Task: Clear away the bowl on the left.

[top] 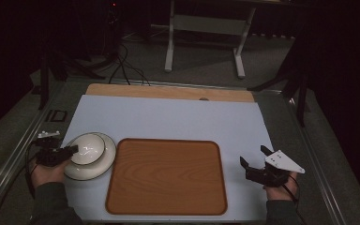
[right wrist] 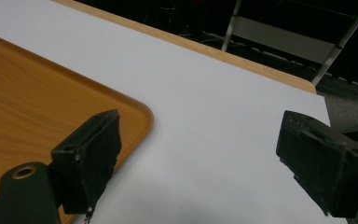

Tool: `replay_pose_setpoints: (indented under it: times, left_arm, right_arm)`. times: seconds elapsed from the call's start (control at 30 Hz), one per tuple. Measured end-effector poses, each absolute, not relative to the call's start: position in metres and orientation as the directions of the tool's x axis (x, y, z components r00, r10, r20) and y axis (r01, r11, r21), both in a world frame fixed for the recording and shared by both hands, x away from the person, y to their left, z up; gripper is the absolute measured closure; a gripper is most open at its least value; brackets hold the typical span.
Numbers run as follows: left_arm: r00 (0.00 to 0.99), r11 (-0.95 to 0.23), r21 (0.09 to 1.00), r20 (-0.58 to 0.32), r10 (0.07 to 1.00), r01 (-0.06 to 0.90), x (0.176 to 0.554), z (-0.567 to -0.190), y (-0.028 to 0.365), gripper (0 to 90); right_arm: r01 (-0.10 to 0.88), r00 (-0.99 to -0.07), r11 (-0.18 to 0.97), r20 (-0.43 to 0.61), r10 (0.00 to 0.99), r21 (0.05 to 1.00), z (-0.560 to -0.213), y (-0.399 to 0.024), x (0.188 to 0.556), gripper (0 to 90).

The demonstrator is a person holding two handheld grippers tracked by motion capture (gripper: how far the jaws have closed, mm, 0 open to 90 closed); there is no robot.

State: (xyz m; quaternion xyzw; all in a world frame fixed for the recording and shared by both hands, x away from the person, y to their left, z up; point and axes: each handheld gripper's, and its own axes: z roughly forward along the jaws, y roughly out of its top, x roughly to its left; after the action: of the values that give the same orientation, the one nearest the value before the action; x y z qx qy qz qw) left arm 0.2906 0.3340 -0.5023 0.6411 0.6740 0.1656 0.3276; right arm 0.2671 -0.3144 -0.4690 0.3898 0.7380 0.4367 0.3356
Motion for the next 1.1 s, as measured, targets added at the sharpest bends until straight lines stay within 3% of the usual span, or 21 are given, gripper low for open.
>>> replay_pose_setpoints:
  times: [0.47,1.1]
  left_arm:
    - [0.025,0.162,0.575,-0.303,0.953,0.802,0.2953,-0.5069,0.3367,81.5]
    - [0.001,0.236,0.565,-0.385,0.923,0.79,0.2904,-0.5087,0.3428,81.9]
  right_arm:
    - [0.27,-0.462,0.303,-0.153,0.874,0.914,-0.468,-0.3153,0.2665,13.7]
    - [0.263,-0.457,0.297,-0.152,0.876,0.918,-0.4671,-0.3165,0.2657,13.7]
